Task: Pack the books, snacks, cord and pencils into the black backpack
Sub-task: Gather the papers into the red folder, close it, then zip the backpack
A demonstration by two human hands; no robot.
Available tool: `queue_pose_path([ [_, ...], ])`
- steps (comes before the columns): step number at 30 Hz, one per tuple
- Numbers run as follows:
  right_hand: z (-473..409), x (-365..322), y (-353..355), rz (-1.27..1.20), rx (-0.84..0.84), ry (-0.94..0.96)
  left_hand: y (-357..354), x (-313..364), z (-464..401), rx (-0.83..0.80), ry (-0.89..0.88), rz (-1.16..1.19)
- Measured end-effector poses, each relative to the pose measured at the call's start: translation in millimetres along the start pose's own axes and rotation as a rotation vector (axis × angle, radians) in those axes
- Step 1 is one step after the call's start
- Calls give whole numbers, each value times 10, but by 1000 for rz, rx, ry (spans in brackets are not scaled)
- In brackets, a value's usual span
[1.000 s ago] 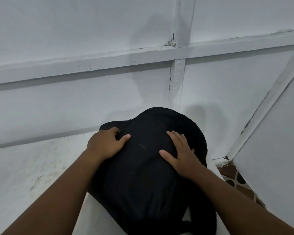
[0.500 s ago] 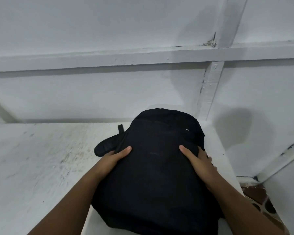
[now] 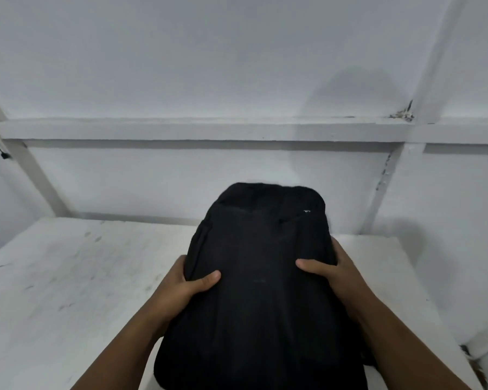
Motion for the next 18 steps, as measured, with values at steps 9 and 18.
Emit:
queue_pose_path([
  [9, -377, -662, -1747, 51, 49, 351, 1676, 821, -463, 108, -457, -50],
  [18, -946, -1159, -2547, 318, 94, 534, 2524, 1055, -1293, 48, -579, -106],
])
Point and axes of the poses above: each hand's wrist, its own z-axis away from the middle knuckle, its own y-axis out of the back of the hand, x = y × z, the point moved 9 cm from there along -z, towards the middle knuckle, and after that the axes turned 1 degree about x, right-handed, at the moved point
